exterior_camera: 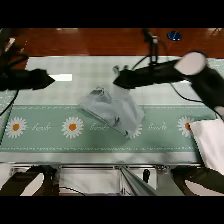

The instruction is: Fold the shirts.

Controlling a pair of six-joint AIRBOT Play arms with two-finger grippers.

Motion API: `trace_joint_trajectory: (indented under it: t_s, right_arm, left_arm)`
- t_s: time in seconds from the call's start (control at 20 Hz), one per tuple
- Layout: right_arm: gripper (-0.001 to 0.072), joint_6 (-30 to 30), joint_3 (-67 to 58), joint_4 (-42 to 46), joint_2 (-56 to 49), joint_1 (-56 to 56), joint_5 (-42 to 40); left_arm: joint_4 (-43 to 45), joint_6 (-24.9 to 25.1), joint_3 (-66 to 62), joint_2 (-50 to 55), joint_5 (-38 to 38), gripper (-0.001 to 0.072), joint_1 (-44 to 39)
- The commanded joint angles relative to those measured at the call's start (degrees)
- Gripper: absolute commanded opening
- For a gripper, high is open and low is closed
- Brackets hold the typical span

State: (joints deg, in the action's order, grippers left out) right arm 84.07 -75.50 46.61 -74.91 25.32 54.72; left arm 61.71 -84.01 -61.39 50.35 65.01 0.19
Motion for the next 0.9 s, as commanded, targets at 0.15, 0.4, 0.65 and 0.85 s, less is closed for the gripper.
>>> trace_joint_trajectory:
  t_s: [0.15, 0.4, 0.65, 0.85]
  right_arm:
    - [0.0027, 2.32, -17.84, -0.37, -23.56, 6.27, -1.77]
    - [0.0027, 2.97, -19.54, -1.09, -28.26, 6.29, -1.81]
    - [0.0407, 2.97, -19.54, -2.38, -29.59, 5.70, 1.14]
    - [0.0406, 5.31, -19.43, 8.92, -23.04, -1.09, 16.63]
  left_arm:
    - [1.29, 0.83, 15.39, -12.87, 1.73, 0.0019, 3.72]
    - [-0.22, 0.85, 20.28, -12.72, -0.31, 0.0019, 3.69]
    - [-0.17, 0.85, 21.73, -11.78, -2.10, 0.0019, 3.65]
    - [-0.20, 0.85, 21.81, -10.10, -2.75, 0.0019, 3.67]
